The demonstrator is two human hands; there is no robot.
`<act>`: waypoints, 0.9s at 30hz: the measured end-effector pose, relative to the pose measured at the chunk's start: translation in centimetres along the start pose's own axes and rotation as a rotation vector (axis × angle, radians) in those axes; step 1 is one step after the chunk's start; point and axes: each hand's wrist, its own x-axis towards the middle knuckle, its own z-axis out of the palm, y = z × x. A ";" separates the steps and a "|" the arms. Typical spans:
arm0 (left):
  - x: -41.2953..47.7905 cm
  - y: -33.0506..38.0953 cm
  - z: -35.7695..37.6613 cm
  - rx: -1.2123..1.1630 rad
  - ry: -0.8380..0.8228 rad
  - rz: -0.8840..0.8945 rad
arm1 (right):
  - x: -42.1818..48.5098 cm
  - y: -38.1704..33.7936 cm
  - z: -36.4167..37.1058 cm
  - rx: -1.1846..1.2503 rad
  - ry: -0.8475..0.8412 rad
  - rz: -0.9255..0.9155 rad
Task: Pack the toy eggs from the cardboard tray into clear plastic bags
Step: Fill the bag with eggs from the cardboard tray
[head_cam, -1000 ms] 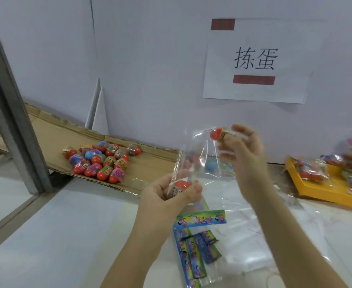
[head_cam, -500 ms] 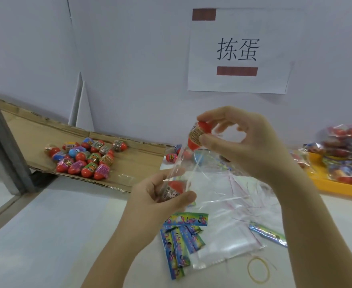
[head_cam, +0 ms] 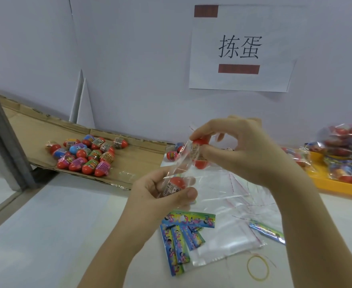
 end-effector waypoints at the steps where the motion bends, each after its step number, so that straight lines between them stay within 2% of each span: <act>1: 0.0 0.1 0.1 -0.015 -0.007 0.000 | 0.0 -0.1 0.0 -0.002 -0.001 -0.005; 7: 0.0 0.0 0.4 -0.091 -0.014 0.005 | 0.2 -0.3 0.3 0.125 0.042 0.012; 12: 0.1 0.0 0.3 -0.080 -0.004 0.003 | 0.3 -0.3 0.4 0.088 -0.030 0.013; 20: 0.2 0.0 0.4 -0.090 0.033 -0.016 | 0.7 -0.5 1.8 0.096 0.058 0.019; 23: 0.2 -0.2 0.7 -0.016 0.011 -0.029 | 0.9 -0.2 1.9 0.030 0.011 0.028; 27: 0.2 -0.2 0.7 -0.040 0.002 -0.010 | 0.8 0.6 1.6 -0.038 -0.036 0.065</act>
